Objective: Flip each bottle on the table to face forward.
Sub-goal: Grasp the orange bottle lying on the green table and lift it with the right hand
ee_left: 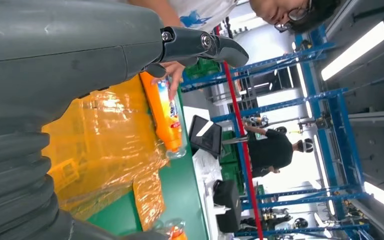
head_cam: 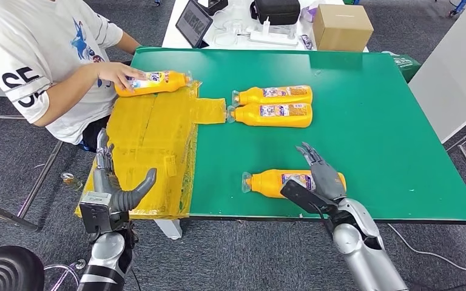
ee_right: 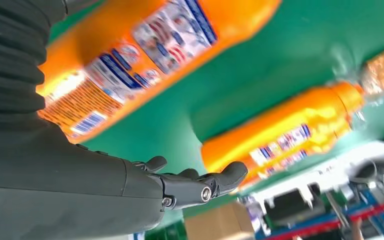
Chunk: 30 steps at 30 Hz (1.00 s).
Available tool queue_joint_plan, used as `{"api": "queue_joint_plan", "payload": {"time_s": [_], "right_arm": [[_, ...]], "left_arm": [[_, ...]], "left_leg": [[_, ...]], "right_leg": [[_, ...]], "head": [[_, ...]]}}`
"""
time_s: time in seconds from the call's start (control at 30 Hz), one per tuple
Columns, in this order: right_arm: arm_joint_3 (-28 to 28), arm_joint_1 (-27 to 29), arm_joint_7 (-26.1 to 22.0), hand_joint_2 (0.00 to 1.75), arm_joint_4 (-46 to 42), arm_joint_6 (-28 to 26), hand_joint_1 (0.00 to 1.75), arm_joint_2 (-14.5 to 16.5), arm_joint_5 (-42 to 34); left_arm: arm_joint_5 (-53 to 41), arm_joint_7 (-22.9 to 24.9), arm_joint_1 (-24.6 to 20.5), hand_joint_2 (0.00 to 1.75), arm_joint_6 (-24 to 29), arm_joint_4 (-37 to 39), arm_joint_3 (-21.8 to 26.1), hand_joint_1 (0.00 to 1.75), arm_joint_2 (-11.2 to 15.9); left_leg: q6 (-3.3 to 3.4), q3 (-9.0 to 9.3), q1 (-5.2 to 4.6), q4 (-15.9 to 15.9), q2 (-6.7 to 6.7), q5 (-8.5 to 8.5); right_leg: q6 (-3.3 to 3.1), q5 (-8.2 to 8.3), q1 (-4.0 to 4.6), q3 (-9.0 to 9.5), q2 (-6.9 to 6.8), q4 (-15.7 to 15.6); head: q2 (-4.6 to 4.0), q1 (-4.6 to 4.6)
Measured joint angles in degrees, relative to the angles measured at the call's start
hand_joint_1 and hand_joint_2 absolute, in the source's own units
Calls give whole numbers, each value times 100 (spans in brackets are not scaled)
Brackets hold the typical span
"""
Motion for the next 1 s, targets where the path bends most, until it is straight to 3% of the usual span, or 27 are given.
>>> {"api": "queue_joint_plan", "payload": {"time_s": [0.13, 0.37, 1.0], "right_arm": [[1, 60, -158, 175, 117, 435, 0, -160, -388], [29, 14, -151, 175, 518, 600, 0, -298, -445], [190, -179, 154, 175, 685, 658, 0, -743, -239]], "left_arm": [[94, -6, 23, 175, -280, 207, 4, 0, -50], [103, -92, -2, 175, -642, 521, -10, 0, -106], [101, -85, -94, 175, -767, 964, -82, 0, -158]], "left_leg": [[3, -1, 1, 0, 0, -2], [3, -1, 2, 0, 3, -2], [4, 1, 2, 0, 2, -1]], "right_leg": [[0, 0, 1, -2, -1, -1], [0, 0, 3, -3, 1, -1], [0, 0, 2, 1, 0, -1]], "head": [[0, 0], [0, -1], [0, -1]]}}
